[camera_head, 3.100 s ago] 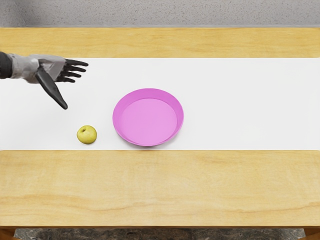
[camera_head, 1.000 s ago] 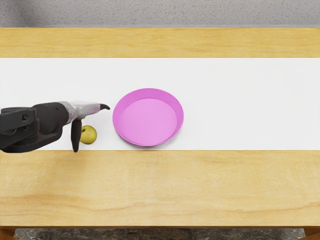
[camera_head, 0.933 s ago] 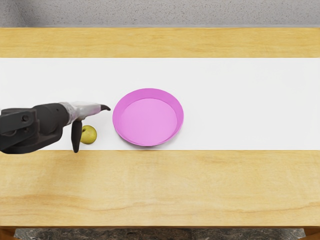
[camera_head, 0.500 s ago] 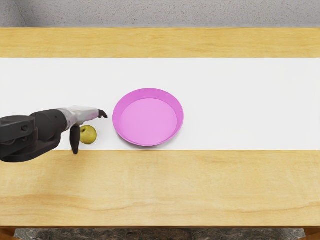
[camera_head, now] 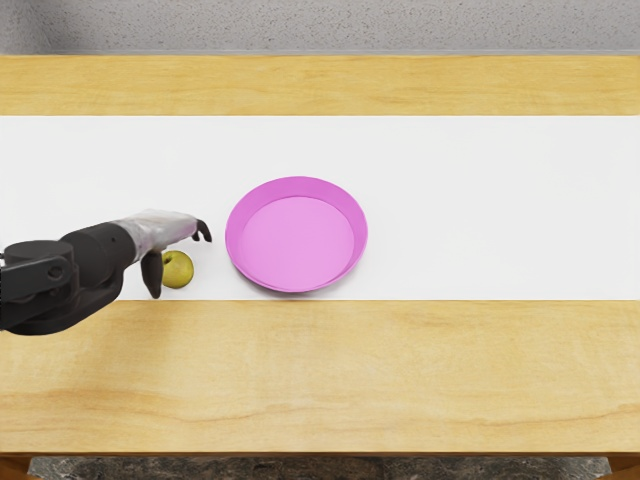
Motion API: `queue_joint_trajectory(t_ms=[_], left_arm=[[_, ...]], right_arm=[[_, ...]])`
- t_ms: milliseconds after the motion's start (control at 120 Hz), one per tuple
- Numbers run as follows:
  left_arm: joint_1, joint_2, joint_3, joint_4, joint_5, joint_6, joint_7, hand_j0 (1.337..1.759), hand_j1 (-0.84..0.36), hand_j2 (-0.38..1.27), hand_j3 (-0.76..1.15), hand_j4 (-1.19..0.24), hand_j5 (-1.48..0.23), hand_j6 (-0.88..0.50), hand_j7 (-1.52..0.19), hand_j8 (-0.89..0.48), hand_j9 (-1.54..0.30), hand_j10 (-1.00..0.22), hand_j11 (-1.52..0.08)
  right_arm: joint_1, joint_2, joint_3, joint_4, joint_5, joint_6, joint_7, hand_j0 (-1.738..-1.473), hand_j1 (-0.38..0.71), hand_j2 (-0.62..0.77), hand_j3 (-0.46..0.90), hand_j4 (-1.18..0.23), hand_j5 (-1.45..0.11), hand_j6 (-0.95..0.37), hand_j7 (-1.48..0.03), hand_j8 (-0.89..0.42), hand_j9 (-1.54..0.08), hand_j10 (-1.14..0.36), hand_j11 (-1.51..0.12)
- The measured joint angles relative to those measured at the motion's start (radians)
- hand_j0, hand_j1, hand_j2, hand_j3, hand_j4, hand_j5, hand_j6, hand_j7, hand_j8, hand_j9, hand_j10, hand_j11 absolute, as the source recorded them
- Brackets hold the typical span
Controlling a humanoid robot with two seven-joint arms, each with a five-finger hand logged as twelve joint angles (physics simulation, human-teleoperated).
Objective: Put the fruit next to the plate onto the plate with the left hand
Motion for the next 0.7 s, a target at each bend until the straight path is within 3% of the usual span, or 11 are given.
queue_joint_trajectory(t_ms=[700], left_arm=[[0.014,-0.003,-0.001,-0.004,0.007,0.001,0.0,1.657,-0.2,0.1,0.0,-0.47,-0.62,-0.48,-0.62,-0.48,-0.62,-0.48,-0.62]], right_arm=[[0.001,0.0,0.001,0.0,0.0,0.0,0.0,-1.658,-0.33,0.0,0.0,-0.01,-0.02,-0.01,-0.02,-0.01,-0.02,-0.01,-0.02]])
